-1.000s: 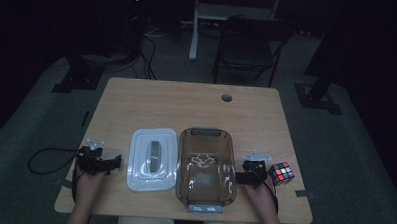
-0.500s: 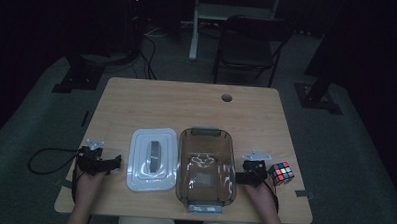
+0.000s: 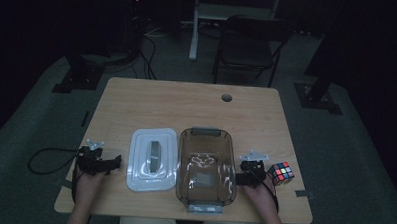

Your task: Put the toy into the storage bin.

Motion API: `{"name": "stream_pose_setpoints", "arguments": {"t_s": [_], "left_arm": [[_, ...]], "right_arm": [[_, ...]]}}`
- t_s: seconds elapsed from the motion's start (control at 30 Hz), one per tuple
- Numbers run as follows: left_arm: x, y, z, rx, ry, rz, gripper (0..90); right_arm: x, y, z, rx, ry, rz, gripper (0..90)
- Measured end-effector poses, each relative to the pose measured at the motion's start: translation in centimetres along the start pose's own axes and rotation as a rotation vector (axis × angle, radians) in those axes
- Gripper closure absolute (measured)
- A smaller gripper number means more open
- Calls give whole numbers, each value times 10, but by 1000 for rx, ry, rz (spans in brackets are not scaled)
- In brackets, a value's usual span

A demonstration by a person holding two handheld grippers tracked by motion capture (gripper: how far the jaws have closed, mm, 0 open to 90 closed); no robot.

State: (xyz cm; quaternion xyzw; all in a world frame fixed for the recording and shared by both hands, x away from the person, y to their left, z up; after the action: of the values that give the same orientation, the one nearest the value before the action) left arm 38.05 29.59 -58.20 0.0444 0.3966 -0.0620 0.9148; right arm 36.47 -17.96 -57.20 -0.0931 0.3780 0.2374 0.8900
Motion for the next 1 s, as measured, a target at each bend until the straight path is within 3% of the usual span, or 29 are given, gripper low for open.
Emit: {"name": "stream_pose_setpoints", "arguments": {"t_s": [0.43,0.7,1.0], "left_arm": [[0,-1,0,4,-1,-3,6],[0,-1,0,9,-3,-7,6],[0,-2,0,16,-2,-12,6]], "right_arm": [[-47,-11,16,20,-99,-43,147],[-79,-37,16,76,-165,-96,138],[-100,-73,-5,150,-178,-169,126]]}}
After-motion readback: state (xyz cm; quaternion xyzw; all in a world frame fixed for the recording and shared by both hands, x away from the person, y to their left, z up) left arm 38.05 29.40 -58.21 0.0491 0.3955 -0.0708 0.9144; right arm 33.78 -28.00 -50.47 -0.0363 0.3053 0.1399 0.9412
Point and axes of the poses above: each handheld gripper's, and its own axes: x roughly forward along the jaws, z roughly out of its top, y roughly to its left, the point moved 8 cm from there along x, roughly forward along the jaws, and after that the axes turned 2 degrees about x, right-handed, at the moved point
